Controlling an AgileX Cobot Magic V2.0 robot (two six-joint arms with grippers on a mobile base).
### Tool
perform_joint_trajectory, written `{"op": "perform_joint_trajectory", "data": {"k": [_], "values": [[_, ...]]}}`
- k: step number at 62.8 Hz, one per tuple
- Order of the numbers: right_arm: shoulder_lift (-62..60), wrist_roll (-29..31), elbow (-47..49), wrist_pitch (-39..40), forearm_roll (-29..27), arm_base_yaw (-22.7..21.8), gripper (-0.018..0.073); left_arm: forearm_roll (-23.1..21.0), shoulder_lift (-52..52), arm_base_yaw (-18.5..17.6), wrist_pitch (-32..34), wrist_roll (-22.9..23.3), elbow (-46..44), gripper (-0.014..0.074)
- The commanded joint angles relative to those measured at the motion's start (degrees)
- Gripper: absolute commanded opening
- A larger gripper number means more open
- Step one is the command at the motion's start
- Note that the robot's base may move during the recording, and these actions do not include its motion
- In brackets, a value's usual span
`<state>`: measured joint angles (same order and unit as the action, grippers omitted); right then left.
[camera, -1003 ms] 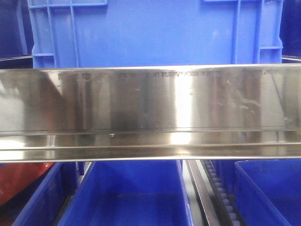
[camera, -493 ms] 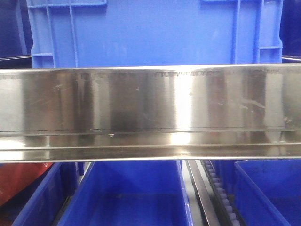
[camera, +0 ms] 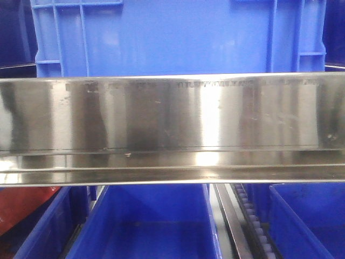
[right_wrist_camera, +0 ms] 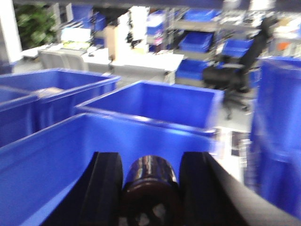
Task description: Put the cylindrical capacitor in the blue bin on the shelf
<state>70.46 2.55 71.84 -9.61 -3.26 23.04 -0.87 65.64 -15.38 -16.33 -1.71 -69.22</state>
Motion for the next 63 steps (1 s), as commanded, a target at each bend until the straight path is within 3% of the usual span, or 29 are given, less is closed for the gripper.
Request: {"op": "perform_joint_trajectory", "data": {"k": [1, 13, 18, 22, 28, 35, 39, 44, 55, 59, 63], "values": [[3.3, -0.1, 1.9, 2.0, 0.5, 1.0, -0.0162, -0.5, 4.6, -3.7, 3.4, -0.3, -3.4, -0.0111], [7.0, -0.1, 2.5, 1.7, 0.5, 1.0, -0.0159, -0.4, 13.0, -8.4, 7.6, -0.3, -6.6, -0.0107], [7.9, -0.1, 2.5, 1.7, 0.5, 1.0, -0.007, -0.3, 15.1, -9.0, 8.5, -0.3, -6.8, -0.0055], [8.4, -0.1, 2.5, 2.2, 0.3, 1.0, 0.005, -0.3, 16.1, -9.4, 8.7, -0.3, -6.8, 0.0048], [8.7, -0.1, 2.5, 2.6, -1.3, 1.0, 0.0307, -0.3, 16.4, -9.4, 8.8, -0.3, -6.8, 0.0221], [8.8, -0.1, 2.5, 3.0, -1.3, 1.0, 0.0513, -0.3, 16.4, -9.3, 8.8, -0.3, -6.8, 0.0415], [8.8, -0.1, 2.5, 3.0, -1.3, 1.0, 0.0568, -0.3, 16.4, -9.3, 8.8, -0.3, -6.8, 0.0506], [8.7, -0.1, 2.5, 2.8, -1.4, 1.0, 0.0559, -0.3, 16.3, -9.3, 8.8, -0.3, -6.8, 0.0559], [5.7, -0.1, 2.5, 2.1, -1.4, 1.0, 0.0537, -0.3, 14.0, -9.3, 9.5, -0.3, -6.9, 0.0507], [4.1, -0.1, 2.5, 1.0, -1.4, 1.0, 0.0468, -0.1, 12.5, -9.3, 9.6, -0.3, -6.9, 0.0398], [2.7, -0.1, 2.5, 0.2, -1.4, 1.0, 0.0325, -0.1, 10.9, -9.3, 9.2, -0.3, -6.9, 0.023]]}}
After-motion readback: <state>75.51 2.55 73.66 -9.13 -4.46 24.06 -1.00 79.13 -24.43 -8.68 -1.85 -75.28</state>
